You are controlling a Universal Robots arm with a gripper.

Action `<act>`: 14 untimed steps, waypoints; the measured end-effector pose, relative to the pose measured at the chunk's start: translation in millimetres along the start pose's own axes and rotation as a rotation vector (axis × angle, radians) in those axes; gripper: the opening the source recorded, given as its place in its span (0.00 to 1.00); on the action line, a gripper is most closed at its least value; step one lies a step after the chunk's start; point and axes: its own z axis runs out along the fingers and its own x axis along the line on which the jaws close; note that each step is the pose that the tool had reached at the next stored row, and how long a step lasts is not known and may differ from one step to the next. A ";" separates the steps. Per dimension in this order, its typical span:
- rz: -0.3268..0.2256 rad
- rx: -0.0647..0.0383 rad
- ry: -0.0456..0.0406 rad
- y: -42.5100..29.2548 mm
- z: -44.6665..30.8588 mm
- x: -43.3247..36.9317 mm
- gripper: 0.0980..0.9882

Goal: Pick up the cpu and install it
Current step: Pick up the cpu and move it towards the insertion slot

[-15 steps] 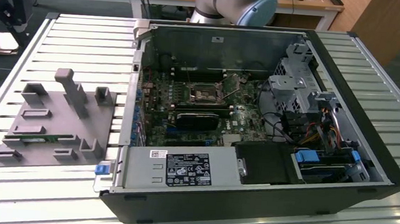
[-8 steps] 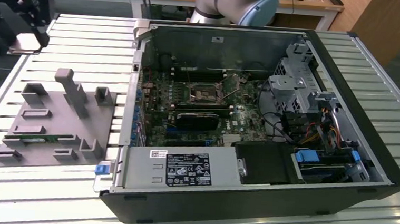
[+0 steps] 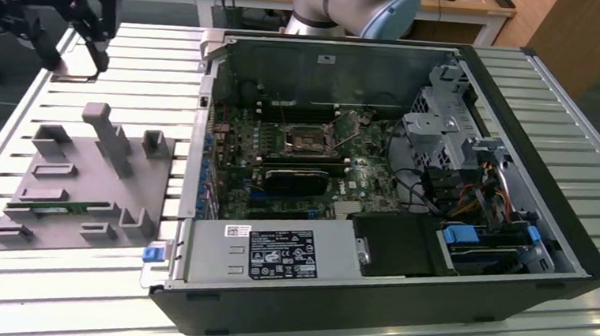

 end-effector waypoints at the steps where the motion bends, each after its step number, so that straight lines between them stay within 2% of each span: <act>1: 0.000 0.000 0.0001 0.0 0.0 -4.9 0.49; 14: 0.000 -0.001 0.0000 -0.3 0.1 -63.8 0.49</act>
